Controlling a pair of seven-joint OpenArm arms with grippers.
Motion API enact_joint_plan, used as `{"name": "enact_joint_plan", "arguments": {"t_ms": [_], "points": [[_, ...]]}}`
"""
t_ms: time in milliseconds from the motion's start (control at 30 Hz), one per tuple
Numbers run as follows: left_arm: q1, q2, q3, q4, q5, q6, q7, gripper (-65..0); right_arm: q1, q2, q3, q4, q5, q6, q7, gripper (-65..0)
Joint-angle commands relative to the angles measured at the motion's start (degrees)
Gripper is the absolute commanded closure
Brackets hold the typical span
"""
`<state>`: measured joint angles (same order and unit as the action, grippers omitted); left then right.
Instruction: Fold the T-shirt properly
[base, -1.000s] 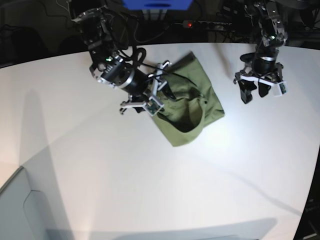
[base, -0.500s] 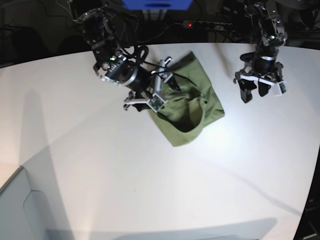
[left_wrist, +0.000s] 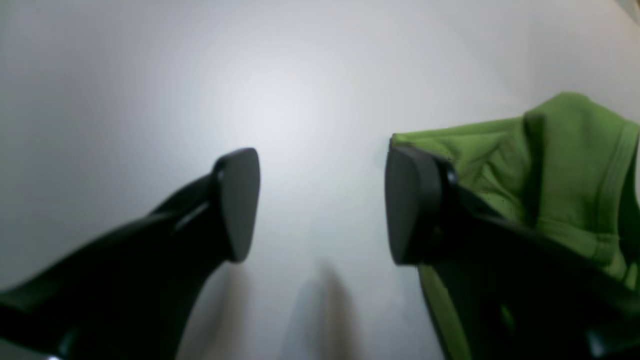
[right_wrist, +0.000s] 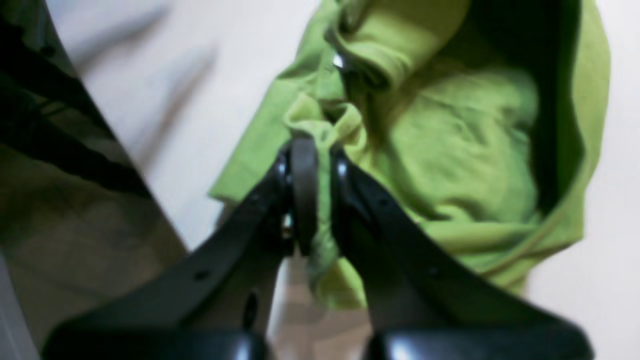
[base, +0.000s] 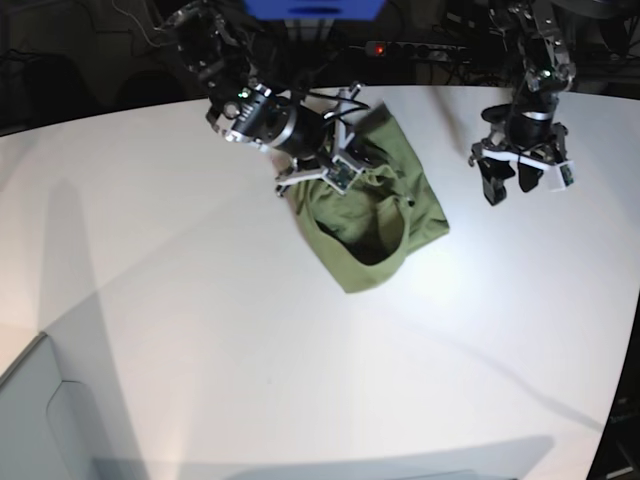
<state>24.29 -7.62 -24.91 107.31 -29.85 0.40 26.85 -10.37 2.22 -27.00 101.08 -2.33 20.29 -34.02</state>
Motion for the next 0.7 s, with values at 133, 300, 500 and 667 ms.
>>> {"name": "enact_joint_plan", "arguments": {"t_ms": [133,300,500,667], "points": [[0.0,-0.4,-0.3,1.6,-0.4,-0.1,-1.2,-38.8,-0.6,1.1,-1.3,1.5,0.9,0.1,-0.4,-11.9],[-0.3,-0.4,-0.1,2.1,-0.4,0.0,-1.2,-38.8,-0.5,3.2,-5.9,3.7,0.9,0.1,-0.1,-30.4],[0.0,1.3,0.3,6.7,-0.4,-0.2,-1.1,-38.8,-1.5,4.7,-3.1,9.9,0.9,0.0,-0.1,-36.4],[0.0,2.2,2.4,7.6,-0.3,0.0,-1.1,-38.8,-2.9,4.8,0.0,10.4,0.9,0.1,-0.6,-37.0]]}}
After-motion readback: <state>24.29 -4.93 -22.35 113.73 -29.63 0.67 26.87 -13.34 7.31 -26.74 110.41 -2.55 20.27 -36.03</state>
